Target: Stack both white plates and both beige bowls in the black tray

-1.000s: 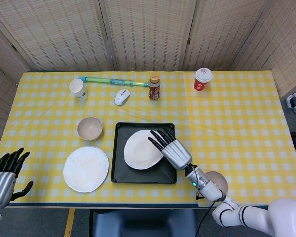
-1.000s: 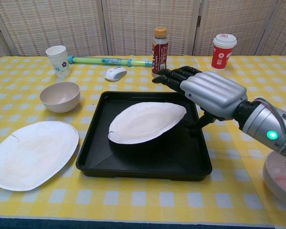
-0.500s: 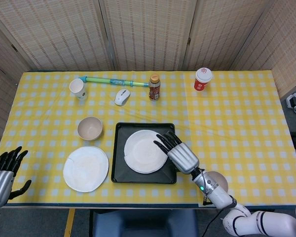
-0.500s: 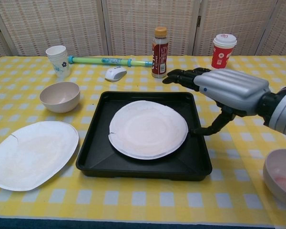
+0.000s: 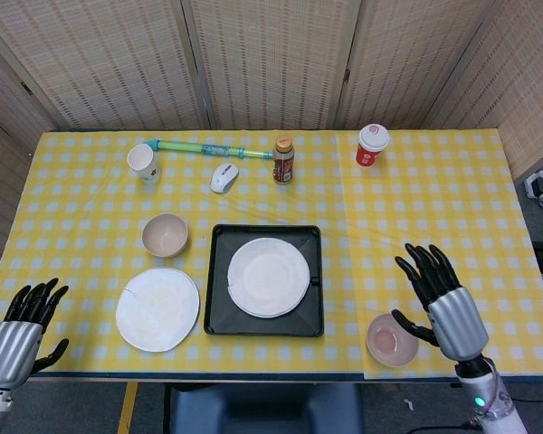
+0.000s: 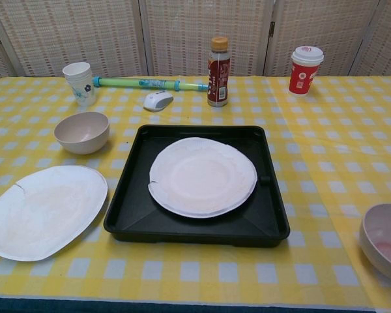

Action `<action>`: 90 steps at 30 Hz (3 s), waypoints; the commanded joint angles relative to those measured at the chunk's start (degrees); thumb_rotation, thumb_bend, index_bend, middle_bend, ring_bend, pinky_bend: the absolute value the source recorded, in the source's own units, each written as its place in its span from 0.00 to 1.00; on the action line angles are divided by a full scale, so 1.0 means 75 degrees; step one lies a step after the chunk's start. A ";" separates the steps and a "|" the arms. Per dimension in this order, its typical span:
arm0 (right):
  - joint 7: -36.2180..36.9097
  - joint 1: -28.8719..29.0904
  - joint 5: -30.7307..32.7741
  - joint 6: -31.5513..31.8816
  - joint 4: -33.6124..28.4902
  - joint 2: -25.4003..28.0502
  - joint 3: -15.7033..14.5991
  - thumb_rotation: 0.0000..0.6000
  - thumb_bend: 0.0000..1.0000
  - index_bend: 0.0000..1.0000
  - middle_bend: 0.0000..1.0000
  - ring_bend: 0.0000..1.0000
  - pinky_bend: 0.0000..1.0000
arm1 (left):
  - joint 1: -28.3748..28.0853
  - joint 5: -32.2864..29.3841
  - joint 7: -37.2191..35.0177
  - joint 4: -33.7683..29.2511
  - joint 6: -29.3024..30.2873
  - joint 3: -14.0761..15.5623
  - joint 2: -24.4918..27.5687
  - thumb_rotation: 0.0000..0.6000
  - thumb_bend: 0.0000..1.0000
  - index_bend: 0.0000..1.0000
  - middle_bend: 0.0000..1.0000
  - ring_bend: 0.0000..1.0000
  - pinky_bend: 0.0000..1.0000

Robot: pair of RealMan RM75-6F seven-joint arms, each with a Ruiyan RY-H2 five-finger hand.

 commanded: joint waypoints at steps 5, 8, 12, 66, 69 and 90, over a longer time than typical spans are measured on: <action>0.0834 -0.0622 -0.0379 0.0507 0.0319 0.0546 -0.0176 1.00 0.25 0.00 0.00 0.00 0.00 | 0.0184 0.1054 -0.0435 0.1561 0.0930 0.0208 -0.1052 1.00 0.30 0.14 0.21 0.11 0.20; 0.0886 -0.0667 -0.0489 0.0519 0.0366 0.0546 -0.0128 1.00 0.25 0.00 0.00 0.00 0.00 | 0.0246 0.1302 -0.0408 0.2340 0.1185 0.0260 -0.1507 1.00 0.28 0.17 0.36 0.23 0.38; 0.0844 -0.0682 -0.0538 0.0511 0.0431 0.0467 0.0037 1.00 0.25 0.00 0.00 0.00 0.00 | 0.0275 0.1410 -0.0472 0.3153 0.1368 0.0269 -0.1937 1.00 0.27 0.27 0.73 0.60 0.71; 0.0474 -0.0601 -0.0234 -0.1011 0.0631 0.0085 0.0433 1.00 0.25 0.00 0.00 0.00 0.00 | -0.0659 0.1498 -0.1853 0.7469 0.0889 0.0831 -0.5002 1.00 0.28 0.52 1.00 1.00 1.00; 0.0486 -0.0608 -0.0225 -0.1005 0.0623 0.0094 0.0453 1.00 0.25 0.00 0.00 0.00 0.00 | -0.0709 0.1480 -0.1856 0.7486 0.0853 0.0843 -0.5058 1.00 0.28 0.52 1.00 1.00 1.00; 0.0652 -0.0650 -0.0229 -0.0958 0.0596 0.0145 0.0522 1.00 0.25 0.00 0.00 0.00 0.00 | -0.0850 0.1341 -0.2405 0.8562 0.1234 0.0811 -0.5819 1.00 0.38 0.63 1.00 1.00 1.00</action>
